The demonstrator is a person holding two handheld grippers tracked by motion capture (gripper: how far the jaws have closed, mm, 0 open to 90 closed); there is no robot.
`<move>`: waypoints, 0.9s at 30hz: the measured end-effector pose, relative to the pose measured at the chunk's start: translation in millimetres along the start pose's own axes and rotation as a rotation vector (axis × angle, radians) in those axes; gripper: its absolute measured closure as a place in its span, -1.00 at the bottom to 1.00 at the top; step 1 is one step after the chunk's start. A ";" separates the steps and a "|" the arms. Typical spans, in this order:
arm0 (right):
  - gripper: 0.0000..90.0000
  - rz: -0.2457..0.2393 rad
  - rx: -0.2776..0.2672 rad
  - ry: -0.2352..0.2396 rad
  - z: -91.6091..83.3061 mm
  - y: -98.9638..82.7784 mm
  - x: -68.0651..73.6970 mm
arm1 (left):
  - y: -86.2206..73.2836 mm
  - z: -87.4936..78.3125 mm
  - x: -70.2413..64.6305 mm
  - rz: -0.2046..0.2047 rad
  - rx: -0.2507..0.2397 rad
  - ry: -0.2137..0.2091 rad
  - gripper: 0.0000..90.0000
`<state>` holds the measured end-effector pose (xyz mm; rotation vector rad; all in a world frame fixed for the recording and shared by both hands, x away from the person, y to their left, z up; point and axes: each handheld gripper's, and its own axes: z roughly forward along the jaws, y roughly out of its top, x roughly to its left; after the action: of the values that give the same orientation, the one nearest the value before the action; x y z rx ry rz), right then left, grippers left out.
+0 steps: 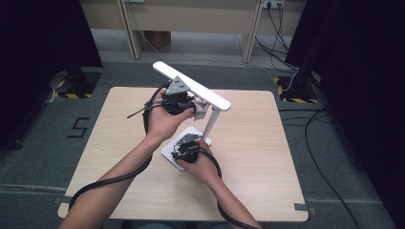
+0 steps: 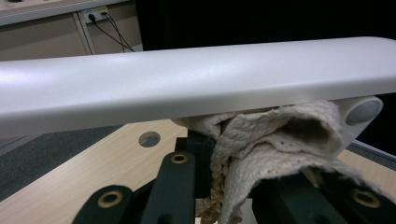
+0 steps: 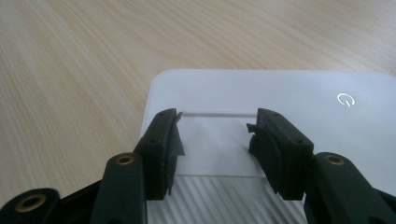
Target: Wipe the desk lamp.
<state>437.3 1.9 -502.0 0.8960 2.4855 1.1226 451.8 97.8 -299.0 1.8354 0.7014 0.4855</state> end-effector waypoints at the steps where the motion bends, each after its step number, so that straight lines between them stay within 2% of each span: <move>1: 0.11 0.004 0.003 0.000 -0.2 0.0 0.2 | -0.3 -0.3 1.3 -0.005 -0.002 0.003 0.80; 27: 0.11 0.001 0.006 0.002 -0.2 0.2 -0.3 | -2.5 -10.8 38.4 -0.063 0.002 0.076 0.80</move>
<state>437.5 1.7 -501.7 0.8978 2.4917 1.1178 473.1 131.6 -297.4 1.7987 0.8086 0.5152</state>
